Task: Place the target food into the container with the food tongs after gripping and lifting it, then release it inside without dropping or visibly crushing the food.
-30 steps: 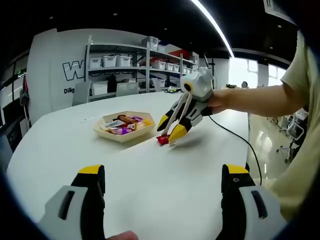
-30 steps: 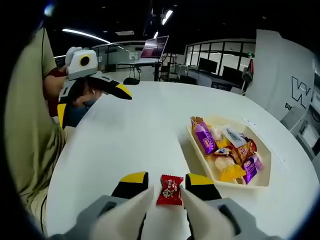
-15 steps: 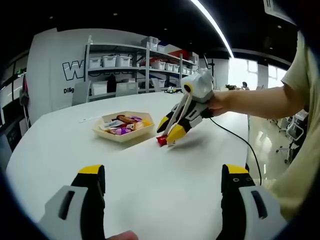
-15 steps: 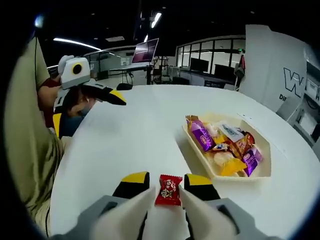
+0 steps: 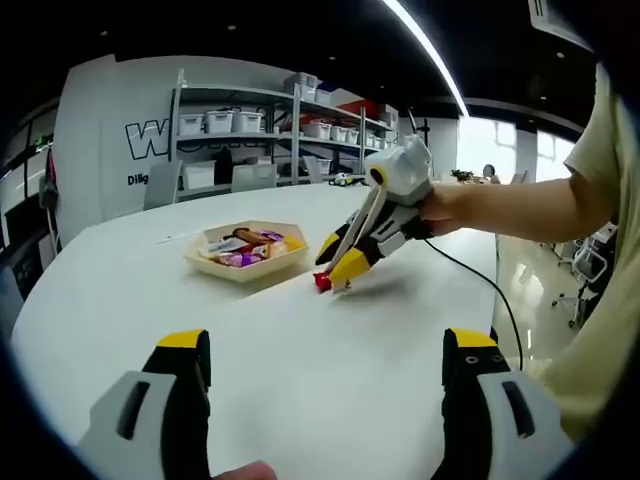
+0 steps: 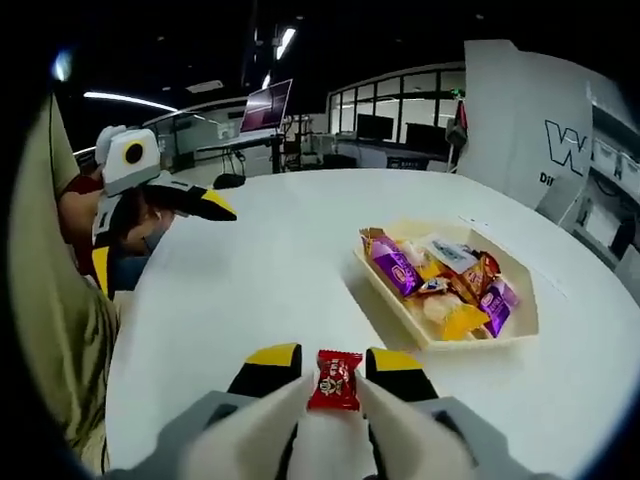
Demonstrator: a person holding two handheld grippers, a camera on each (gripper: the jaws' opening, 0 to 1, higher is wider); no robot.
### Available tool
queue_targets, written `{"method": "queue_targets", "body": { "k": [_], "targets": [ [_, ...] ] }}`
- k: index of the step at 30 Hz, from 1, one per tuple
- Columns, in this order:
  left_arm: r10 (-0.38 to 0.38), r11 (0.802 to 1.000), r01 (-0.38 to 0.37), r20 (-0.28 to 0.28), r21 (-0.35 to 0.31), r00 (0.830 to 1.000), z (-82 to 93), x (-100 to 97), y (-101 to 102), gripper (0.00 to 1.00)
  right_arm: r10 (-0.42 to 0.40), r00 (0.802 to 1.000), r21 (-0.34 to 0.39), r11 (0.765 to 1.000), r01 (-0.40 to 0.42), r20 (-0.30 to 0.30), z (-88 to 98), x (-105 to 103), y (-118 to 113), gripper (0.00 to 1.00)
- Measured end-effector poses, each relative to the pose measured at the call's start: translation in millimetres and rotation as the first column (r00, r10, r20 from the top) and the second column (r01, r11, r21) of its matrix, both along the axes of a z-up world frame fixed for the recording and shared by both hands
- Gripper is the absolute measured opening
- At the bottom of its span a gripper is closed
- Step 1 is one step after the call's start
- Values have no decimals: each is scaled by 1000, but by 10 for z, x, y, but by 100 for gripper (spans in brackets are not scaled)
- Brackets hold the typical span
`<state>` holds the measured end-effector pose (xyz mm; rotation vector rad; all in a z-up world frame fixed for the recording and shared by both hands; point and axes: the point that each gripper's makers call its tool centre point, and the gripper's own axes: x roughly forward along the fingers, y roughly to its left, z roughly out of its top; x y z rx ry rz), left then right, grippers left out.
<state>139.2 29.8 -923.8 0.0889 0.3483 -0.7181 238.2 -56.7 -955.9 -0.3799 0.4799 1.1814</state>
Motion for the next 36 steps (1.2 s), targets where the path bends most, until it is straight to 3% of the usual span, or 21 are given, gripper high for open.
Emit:
{"method": "queue_targets", "body": {
  "k": [8,19,36],
  "targets": [
    [4,1000,-4,1,-3,1000,8,0,12,94,-32,999,-35,999,33,20,3,-7,26,18],
    [9,1000,-9,1,-7,1000,-1,-1,33,94,-18,1000,-69,997,19,17,76,-91,127,18],
    [15,1000,-14,8,-14,1000,26,-1,60,94,-84,996,-29,996,84,2,586,96,117,17]
  ]
}}
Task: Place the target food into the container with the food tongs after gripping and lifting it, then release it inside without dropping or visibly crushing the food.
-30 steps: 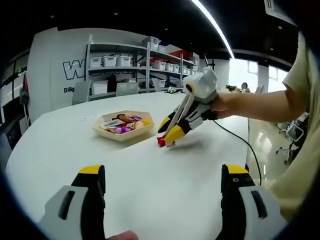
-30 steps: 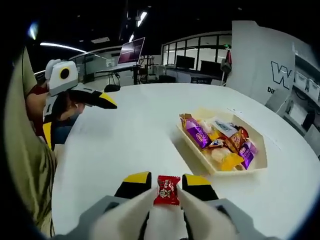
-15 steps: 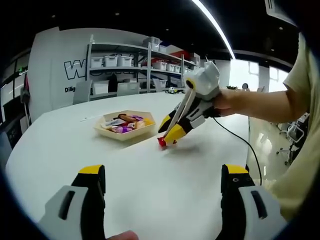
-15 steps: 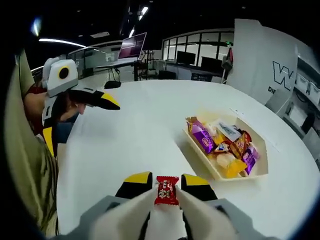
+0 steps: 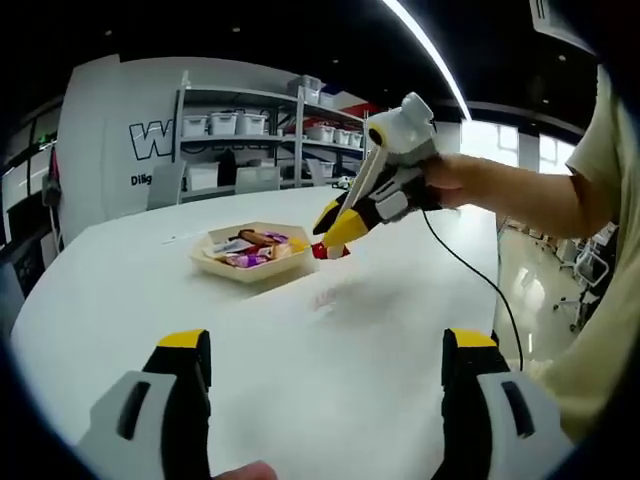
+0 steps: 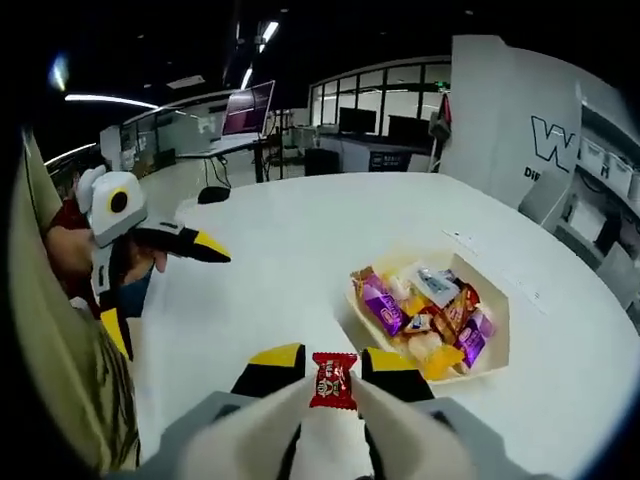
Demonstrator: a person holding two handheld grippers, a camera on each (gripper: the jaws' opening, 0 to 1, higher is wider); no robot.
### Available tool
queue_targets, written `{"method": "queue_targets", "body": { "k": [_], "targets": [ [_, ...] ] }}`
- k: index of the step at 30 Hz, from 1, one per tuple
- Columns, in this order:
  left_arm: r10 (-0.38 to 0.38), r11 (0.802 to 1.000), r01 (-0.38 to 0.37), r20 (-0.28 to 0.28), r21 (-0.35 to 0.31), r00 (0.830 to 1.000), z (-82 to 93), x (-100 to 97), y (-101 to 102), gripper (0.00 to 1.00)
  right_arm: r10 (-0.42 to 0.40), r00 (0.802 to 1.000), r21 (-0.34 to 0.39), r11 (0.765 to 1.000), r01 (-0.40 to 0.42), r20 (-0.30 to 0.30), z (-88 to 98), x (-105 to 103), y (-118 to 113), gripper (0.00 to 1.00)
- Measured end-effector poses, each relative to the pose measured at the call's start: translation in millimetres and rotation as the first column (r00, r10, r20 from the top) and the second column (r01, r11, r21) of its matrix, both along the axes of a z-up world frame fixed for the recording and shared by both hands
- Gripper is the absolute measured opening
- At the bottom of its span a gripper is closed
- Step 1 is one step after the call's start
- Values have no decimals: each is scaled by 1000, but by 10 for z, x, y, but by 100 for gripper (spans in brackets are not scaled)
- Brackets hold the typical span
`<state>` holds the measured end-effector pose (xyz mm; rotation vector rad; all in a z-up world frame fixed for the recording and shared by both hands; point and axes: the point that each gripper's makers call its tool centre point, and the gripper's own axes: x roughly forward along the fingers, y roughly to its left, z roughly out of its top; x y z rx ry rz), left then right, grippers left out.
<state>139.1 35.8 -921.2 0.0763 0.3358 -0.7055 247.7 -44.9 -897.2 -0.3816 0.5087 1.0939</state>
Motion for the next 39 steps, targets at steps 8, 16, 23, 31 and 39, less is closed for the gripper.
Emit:
{"method": "queue_targets", "body": {
  "k": [8,16,23,31,39],
  "targets": [
    [4,1000,-4,8,1,1000,36,5,20,93,-68,997,7,998,68,30,366,370,-35,17],
    [7,1000,-7,13,2,1000,56,3,32,93,-106,993,20,994,105,57,661,734,62,17],
    [13,1000,-13,13,3,1000,62,0,60,93,-124,989,16,992,123,79,871,958,165,17],
    [14,1000,-14,12,2,1000,57,-1,66,93,-136,986,13,991,135,92,987,1172,314,17],
    [25,1000,-25,10,-2,1000,55,-10,113,94,-167,984,39,986,165,56,925,1247,386,21]
  ]
}}
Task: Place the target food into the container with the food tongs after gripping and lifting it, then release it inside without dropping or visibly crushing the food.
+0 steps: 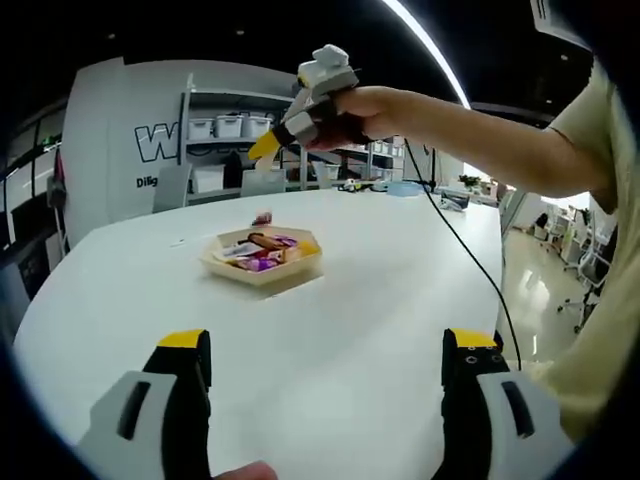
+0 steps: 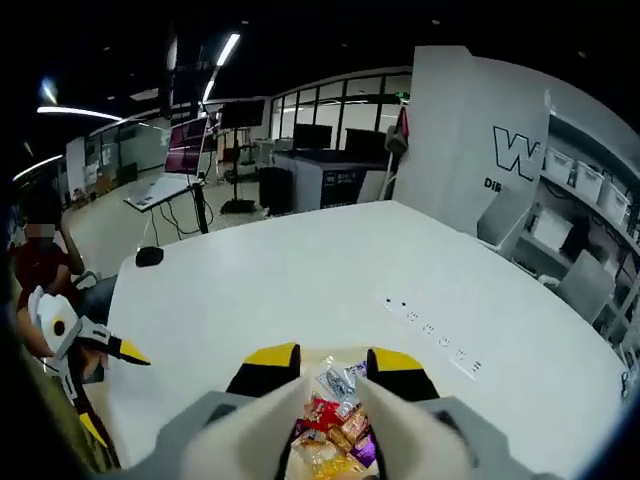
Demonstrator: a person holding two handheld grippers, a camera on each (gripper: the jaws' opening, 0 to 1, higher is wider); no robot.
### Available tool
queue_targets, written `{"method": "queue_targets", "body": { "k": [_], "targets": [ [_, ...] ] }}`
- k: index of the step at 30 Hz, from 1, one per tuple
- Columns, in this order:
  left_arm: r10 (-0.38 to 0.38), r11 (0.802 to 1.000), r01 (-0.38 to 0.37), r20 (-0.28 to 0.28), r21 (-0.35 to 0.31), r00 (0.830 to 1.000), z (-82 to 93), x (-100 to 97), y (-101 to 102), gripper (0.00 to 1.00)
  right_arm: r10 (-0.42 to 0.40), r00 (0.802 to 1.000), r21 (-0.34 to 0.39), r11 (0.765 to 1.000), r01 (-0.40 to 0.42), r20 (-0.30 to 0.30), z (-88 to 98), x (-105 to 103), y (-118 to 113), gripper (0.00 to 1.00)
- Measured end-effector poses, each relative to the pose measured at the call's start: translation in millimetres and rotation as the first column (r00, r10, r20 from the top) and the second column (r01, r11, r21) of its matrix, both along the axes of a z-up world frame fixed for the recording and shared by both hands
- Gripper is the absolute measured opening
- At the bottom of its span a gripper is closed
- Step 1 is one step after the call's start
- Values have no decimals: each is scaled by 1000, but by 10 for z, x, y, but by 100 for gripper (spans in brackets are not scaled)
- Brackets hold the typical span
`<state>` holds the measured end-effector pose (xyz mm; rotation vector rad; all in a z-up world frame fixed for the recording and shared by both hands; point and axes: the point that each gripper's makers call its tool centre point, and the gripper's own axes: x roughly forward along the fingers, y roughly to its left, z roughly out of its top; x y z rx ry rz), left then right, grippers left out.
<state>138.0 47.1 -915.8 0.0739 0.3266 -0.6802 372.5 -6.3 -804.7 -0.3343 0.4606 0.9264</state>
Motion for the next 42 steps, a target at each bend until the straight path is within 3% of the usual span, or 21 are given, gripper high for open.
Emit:
{"method": "queue_targets", "body": {
  "k": [19,29,36,42],
  "targets": [
    [-1,1000,1,-4,-4,1000,-22,-4,-21,94,-18,998,-15,1000,17,-53,-264,-255,-222,21],
    [-3,1000,3,-5,-5,1000,-24,4,-55,94,-63,995,55,996,68,-80,-354,-396,-382,21],
    [0,1000,0,-5,-8,1000,-23,27,-60,93,-103,990,157,981,117,-100,-363,-487,-488,21],
    [-6,1000,6,-11,-15,1000,-38,26,-92,92,-122,987,201,969,142,-107,-452,-608,-574,21]
  ]
}}
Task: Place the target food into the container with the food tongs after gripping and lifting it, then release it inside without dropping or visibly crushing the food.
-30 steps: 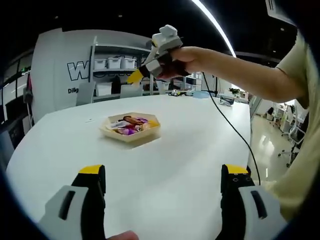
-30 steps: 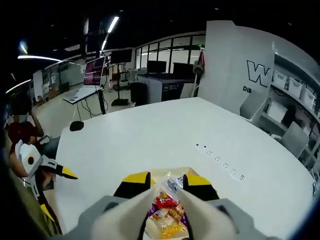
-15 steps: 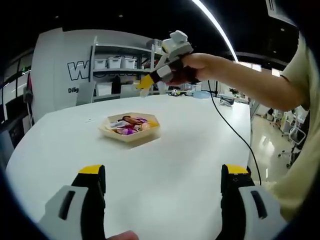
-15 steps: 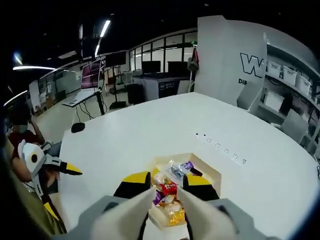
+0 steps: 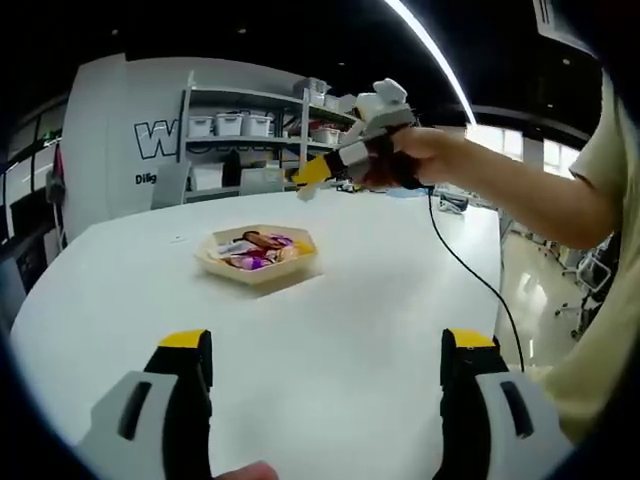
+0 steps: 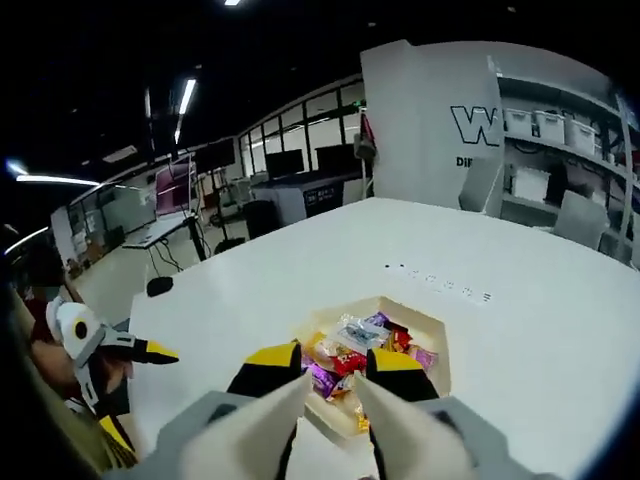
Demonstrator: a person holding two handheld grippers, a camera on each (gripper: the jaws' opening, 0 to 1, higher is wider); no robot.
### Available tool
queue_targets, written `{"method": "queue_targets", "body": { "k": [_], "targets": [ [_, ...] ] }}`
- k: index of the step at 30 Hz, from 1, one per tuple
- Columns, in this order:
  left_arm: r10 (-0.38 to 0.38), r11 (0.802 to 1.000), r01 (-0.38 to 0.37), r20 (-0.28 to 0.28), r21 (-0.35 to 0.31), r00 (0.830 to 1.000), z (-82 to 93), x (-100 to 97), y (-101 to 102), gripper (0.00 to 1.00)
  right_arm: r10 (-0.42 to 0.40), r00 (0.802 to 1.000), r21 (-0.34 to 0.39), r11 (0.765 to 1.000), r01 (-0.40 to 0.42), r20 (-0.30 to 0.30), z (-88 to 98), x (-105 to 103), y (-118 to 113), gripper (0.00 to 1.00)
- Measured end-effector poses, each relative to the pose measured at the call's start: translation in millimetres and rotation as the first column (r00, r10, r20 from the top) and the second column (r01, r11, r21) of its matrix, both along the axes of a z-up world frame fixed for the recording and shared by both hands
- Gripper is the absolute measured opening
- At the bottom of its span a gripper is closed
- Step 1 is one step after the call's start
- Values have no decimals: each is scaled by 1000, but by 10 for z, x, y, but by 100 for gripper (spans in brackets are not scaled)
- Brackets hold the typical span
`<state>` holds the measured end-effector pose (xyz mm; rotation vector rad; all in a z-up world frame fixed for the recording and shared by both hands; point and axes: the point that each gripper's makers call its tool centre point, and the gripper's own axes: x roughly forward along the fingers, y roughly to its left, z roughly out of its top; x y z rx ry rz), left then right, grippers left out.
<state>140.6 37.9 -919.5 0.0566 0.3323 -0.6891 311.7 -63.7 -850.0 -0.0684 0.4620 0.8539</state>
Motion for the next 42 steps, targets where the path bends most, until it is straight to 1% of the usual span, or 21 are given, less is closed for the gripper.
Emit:
{"method": "queue_targets", "body": {
  "k": [3,4,6,8,10,11,13,16,17,20,21,22,24,26,27,30,32,34,36,40,42],
  "targets": [
    [-1,1000,1,-1,-1,1000,0,7,-14,92,-12,1000,29,1000,11,17,5,-76,-27,21],
    [-2,1000,2,0,-3,1000,2,10,-18,92,-16,999,32,999,15,33,17,-87,-37,21],
    [-3,1000,3,0,-6,1000,8,20,-27,92,-42,998,50,998,39,55,46,-105,-72,21],
    [-2,1000,2,3,-9,1000,15,28,-33,92,-59,996,53,997,56,63,48,-136,-98,21],
    [-3,1000,3,4,-15,1000,23,43,-48,91,-87,993,35,996,84,86,49,-132,-140,21],
    [-4,1000,4,4,-16,1000,27,48,-52,91,-102,989,14,995,102,109,53,-118,-178,21],
    [-4,1000,5,8,-17,1000,40,59,-55,91,-113,984,-12,993,116,135,72,-134,-210,21],
    [-3,1000,3,13,-19,1000,63,81,-53,91,-145,977,29,989,142,156,205,-134,-247,21],
    [0,1000,0,16,-22,1000,77,95,-48,90,-150,976,31,989,147,160,243,-142,-264,21],
    [0,999,0,18,-33,1000,99,125,-54,90,-188,958,9,982,190,215,372,-100,-326,22],
    [0,999,0,19,-35,1000,102,131,-57,90,-199,955,6,979,203,222,404,-100,-334,22],
    [1,999,0,20,-34,1000,104,139,-60,90,-195,948,-16,979,205,253,454,-103,-339,22],
    [2,999,-1,20,-38,1000,112,153,-60,90,-194,942,-30,977,210,275,511,-128,-324,22],
    [2,999,-1,20,-38,1000,114,169,-55,89,-175,934,-66,976,205,311,561,-170,-308,22],
    [1,999,-1,20,-37,1000,117,174,-55,89,-171,925,-93,973,213,338,597,-191,-315,22],
    [0,999,1,25,-37,1000,142,194,-59,89,-153,917,-135,967,216,370,627,-248,-311,22],
    [0,999,1,27,-38,1000,151,207,-61,89,-153,915,-139,966,218,372,641,-286,-310,22],
    [-1,999,2,25,-41,1000,150,217,-70,89,-136,915,-161,964,210,380,631,-327,-299,22],
    [-2,999,3,26,-42,1000,156,221,-78,88,-128,906,-185,958,217,403,627,-354,-315,22],
    [-4,999,5,29,-47,1000,188,243,-85,87,-103,908,-196,961,197,405,577,-426,-303,22],
    [-6,999,7,30,-46,1000,199,253,-89,87,-82,920,-181,970,162,383,530,-479,-255,22]
  ]
}}
